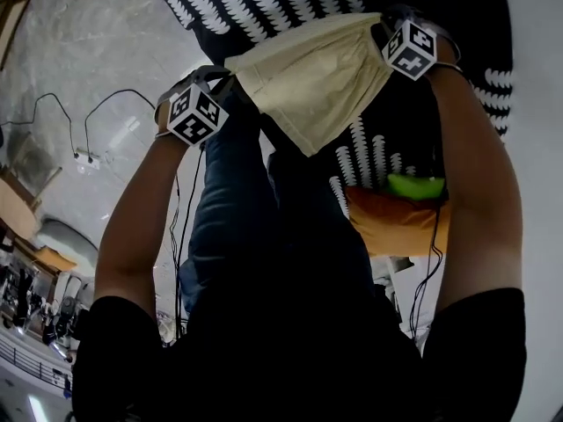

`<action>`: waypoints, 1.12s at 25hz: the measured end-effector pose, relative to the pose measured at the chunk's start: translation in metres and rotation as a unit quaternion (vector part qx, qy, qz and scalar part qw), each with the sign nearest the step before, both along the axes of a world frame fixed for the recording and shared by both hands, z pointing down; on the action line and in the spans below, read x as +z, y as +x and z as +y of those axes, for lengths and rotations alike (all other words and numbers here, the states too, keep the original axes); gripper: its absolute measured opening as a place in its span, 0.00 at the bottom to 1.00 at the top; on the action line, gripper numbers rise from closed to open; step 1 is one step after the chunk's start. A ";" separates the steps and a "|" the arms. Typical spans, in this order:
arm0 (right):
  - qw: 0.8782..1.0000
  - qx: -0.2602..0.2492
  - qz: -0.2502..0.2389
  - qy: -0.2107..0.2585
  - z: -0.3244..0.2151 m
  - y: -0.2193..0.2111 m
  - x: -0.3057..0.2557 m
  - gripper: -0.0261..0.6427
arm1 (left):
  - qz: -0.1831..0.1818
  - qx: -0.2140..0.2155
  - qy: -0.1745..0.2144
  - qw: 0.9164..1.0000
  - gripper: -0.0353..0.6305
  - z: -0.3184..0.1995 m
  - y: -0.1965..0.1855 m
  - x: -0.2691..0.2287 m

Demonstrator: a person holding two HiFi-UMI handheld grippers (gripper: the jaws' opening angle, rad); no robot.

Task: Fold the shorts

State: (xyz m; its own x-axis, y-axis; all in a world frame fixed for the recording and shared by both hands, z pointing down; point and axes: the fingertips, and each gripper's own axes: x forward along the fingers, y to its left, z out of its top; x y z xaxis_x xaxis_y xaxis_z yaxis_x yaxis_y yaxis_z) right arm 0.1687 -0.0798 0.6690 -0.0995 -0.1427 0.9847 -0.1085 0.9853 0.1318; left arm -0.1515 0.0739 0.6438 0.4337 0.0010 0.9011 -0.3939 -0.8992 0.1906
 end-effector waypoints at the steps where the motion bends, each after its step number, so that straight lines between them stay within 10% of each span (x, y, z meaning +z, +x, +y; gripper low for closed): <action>1: 1.000 0.001 -0.001 -0.002 0.003 0.003 -0.001 0.09 | 0.002 0.002 -0.005 1.000 0.09 0.008 0.007 -0.004; 28: 0.995 0.095 -0.011 0.039 0.123 0.095 0.037 0.09 | 0.049 0.109 -0.156 0.980 0.09 0.226 0.181 -0.001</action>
State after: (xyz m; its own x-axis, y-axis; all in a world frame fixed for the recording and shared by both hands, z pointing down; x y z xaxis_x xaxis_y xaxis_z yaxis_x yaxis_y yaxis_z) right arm 0.2635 0.0427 0.7060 -0.0850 -0.2375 0.9677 -0.2957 0.9334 0.2031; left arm 0.0299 0.2995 0.6429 0.4770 0.3732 0.7957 -0.1639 -0.8517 0.4977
